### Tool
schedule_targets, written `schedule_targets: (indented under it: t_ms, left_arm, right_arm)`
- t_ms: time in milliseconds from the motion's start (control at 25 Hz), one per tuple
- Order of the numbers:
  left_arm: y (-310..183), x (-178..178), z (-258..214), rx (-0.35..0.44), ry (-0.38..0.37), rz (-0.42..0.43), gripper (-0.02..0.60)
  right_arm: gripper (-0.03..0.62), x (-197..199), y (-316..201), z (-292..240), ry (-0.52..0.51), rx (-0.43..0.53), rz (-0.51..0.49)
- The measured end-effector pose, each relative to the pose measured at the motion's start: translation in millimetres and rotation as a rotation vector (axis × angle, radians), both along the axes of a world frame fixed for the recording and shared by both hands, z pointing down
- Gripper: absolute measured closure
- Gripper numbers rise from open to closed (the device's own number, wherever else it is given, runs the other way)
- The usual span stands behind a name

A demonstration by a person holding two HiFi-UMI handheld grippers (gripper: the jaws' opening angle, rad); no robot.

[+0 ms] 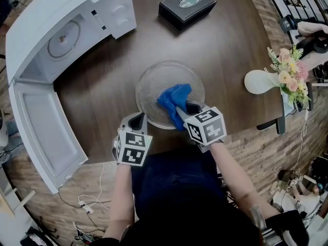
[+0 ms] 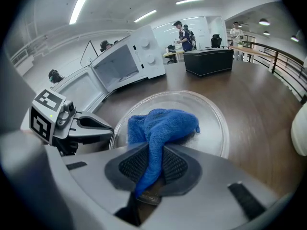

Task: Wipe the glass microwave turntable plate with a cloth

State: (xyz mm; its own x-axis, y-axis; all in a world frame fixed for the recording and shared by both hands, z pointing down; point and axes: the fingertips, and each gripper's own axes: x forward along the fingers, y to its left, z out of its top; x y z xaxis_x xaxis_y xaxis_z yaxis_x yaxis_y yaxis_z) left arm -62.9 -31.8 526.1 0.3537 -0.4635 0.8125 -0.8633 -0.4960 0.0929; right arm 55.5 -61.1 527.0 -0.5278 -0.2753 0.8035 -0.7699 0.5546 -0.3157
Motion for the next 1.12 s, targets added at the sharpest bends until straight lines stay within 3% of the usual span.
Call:
schedule_targets:
  t_ms: [600, 1120]
  left_arm:
    - [0, 0, 0, 0.002, -0.009, 0.004, 0.578]
    - [1, -1, 1, 0.005, -0.015, -0.018, 0.578]
  right_arm:
    - [0.533, 46, -14, -2, 0.059, 0.017, 0.060]
    - [0.530, 101, -31, -8, 0.102, 0.053, 0.200]
